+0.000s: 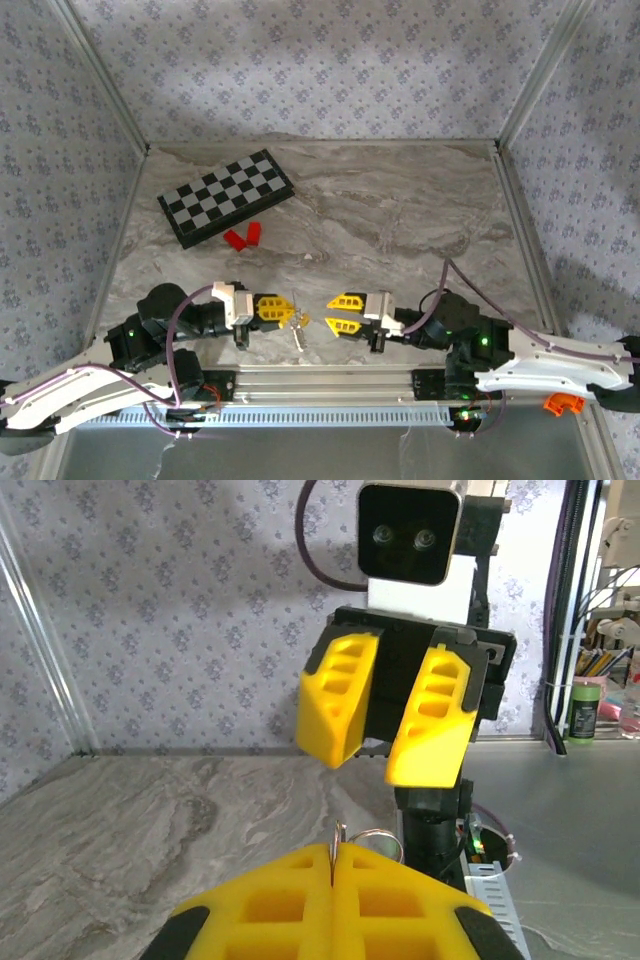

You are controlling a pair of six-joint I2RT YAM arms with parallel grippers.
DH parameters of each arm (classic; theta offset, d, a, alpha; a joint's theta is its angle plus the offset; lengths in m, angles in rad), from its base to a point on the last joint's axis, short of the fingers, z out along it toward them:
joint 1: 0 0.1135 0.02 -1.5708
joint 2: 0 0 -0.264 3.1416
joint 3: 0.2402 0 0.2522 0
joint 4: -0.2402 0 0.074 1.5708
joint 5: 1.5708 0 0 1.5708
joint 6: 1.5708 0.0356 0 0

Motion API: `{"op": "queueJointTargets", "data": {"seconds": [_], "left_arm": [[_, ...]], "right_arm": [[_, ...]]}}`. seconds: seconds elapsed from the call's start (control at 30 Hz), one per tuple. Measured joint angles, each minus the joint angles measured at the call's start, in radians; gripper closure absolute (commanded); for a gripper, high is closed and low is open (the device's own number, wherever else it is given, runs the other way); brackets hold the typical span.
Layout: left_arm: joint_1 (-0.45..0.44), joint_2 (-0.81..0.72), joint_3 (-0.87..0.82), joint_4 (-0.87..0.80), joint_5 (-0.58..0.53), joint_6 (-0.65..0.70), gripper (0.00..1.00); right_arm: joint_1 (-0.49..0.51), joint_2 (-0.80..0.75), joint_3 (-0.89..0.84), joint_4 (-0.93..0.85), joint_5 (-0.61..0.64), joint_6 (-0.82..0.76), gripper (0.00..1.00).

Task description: Put the keys on the keyring

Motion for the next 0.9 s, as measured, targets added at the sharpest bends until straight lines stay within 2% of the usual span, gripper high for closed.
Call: {"op": "queueJointTargets", "data": {"seconds": [0.3, 0.57, 0.9], "left_arm": [[0.0, 0.001, 0.0, 0.004, 0.035, 0.0, 1.0], [0.0, 0.001, 0.0, 0.008, 0.045, 0.0, 1.0], [0.0, 0.001, 0.0, 0.026, 0.044, 0.0, 1.0]], "right_arm": [[0.014, 0.116, 0.056, 0.001, -0.022, 0.031, 0.64], [0.018, 0.119, 0.057, 0.025, -0.022, 0.047, 0.76], [0.018, 0.154, 0.058, 0.023, -0.039, 0.049, 0.78]]}}
